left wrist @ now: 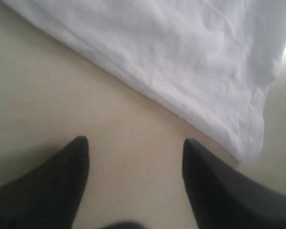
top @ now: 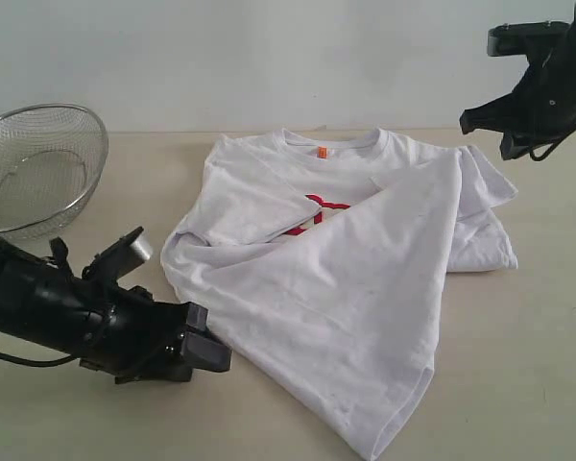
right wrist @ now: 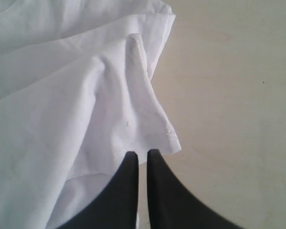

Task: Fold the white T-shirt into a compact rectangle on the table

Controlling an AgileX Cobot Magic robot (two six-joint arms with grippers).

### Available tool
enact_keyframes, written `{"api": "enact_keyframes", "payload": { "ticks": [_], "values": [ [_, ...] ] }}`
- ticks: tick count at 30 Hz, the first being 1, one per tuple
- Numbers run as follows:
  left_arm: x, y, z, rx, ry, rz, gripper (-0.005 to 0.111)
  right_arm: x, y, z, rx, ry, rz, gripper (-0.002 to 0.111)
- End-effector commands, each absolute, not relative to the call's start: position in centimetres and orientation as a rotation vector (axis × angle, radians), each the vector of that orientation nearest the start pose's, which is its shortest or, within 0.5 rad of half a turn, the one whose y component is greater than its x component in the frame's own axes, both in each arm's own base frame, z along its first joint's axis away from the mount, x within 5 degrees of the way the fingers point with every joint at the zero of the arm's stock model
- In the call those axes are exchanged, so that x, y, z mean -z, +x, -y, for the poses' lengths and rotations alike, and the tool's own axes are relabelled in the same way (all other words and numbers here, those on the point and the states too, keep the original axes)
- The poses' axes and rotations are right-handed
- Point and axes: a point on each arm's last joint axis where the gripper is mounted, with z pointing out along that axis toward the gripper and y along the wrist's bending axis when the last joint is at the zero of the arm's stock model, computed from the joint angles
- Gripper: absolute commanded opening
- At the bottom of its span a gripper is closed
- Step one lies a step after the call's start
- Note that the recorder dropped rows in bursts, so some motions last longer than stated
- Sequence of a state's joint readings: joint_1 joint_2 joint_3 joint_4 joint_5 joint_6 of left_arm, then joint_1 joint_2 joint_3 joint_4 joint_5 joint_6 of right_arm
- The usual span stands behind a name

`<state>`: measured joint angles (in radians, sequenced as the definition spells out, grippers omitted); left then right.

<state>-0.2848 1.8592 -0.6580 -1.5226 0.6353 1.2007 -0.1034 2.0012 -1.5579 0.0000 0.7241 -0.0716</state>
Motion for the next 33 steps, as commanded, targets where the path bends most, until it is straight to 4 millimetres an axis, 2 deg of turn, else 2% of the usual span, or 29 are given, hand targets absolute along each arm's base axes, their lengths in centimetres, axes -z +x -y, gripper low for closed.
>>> {"api": "enact_keyframes", "payload": {
  "ticks": [1, 10, 17, 21, 26, 33],
  "values": [
    [-10.0, 25.1, 13.1, 1.045, 0.108, -2.773, 0.059, -22.4, 43.4, 4.9, 0.076, 0.029, -2.637, 0.001],
    [-9.3, 25.5, 13.3, 1.088, -0.047, -2.766, 0.059, -22.5, 43.6, 4.9, 0.079, 0.026, -2.615, 0.001],
    [-8.9, 26.3, 14.5, 1.133, 0.013, -2.766, 0.055, -22.6, 43.8, 4.9, 0.081, 0.026, -2.594, 0.001],
    [-8.0, 25.9, 16.4, 1.168, 0.114, -2.800, 0.052, -22.6, 43.8, 4.9, 0.081, 0.026, -2.594, 0.001],
    [-8.0, 25.4, 18.1, 1.198, 0.169, -2.813, 0.052, -22.6, 43.8, 4.9, 0.081, 0.026, -2.594, 0.001],
    [-7.8, 26.8, 19.1, 1.118, 0.168, -2.795, 0.052, -22.7, 43.8, 4.9, 0.082, 0.025, -2.587, 0.001]
  ]
}}
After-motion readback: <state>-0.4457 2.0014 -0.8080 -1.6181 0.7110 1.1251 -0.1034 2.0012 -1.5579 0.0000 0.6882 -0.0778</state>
